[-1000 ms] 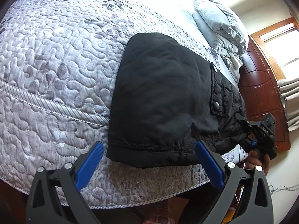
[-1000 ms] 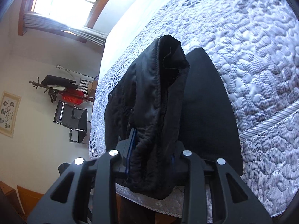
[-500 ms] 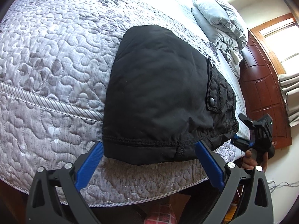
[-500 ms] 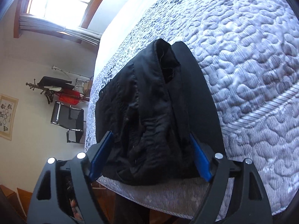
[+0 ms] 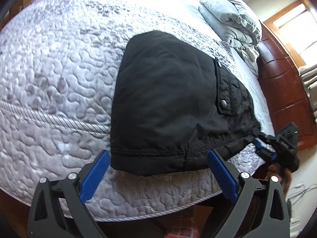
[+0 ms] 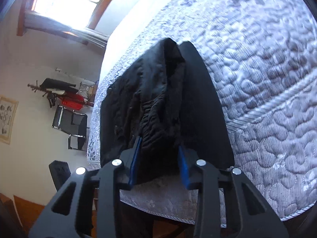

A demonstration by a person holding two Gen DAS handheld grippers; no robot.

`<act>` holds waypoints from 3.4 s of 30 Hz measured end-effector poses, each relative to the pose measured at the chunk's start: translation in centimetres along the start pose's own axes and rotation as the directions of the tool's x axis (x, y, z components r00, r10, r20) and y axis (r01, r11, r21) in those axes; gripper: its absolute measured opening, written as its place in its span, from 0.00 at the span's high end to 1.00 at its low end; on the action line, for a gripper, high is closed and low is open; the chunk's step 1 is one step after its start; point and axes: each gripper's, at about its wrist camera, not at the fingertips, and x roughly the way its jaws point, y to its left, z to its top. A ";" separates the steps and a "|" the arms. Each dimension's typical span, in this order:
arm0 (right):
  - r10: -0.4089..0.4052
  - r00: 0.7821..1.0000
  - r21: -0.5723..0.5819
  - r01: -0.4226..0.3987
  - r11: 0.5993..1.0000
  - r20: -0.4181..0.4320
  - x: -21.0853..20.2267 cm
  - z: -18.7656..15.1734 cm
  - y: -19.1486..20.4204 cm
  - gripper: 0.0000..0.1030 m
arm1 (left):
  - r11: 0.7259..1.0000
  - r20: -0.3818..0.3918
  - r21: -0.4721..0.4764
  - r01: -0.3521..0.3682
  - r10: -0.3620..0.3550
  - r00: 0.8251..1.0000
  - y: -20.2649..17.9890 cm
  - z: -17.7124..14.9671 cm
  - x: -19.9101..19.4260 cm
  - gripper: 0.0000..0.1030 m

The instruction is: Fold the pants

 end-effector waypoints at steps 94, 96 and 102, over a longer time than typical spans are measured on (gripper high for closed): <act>0.105 0.989 0.019 -0.104 0.994 -0.104 1.1 6.3 -8.4 0.12 | 0.882 -0.413 -0.149 0.448 -0.467 0.782 6.2 8.7 11.0 0.04; 0.129 0.984 0.038 -0.125 0.991 -0.125 1.6 6.2 -9.1 0.12 | 0.879 -0.437 -0.151 0.452 -0.469 0.767 6.1 9.0 11.3 0.04; 0.185 0.962 0.051 -0.178 0.983 -0.202 3.5 6.3 -10.2 0.11 | 0.871 -0.474 -0.182 0.457 -0.485 0.735 5.9 9.1 12.3 0.04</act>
